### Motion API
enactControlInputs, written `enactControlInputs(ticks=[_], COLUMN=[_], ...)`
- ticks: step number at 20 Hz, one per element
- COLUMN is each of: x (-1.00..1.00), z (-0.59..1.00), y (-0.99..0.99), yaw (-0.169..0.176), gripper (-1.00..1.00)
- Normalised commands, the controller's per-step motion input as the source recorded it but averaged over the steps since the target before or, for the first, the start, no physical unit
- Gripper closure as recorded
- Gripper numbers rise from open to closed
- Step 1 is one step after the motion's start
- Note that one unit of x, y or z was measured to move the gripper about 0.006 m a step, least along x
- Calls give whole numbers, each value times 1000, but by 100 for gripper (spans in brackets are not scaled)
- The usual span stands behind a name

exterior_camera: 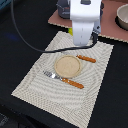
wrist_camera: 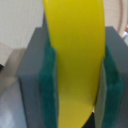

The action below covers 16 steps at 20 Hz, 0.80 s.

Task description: Interact with the objects in diverse but meaningful ways.

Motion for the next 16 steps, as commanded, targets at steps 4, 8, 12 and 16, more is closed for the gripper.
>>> enactControlInputs(ticks=[4,8,12,16], x=[-659,-670,-598,-494], z=[-541,-588,-632,-671], y=[694,644,542,362], yaw=[0,4,35,42], gripper=[100,100,100,100])
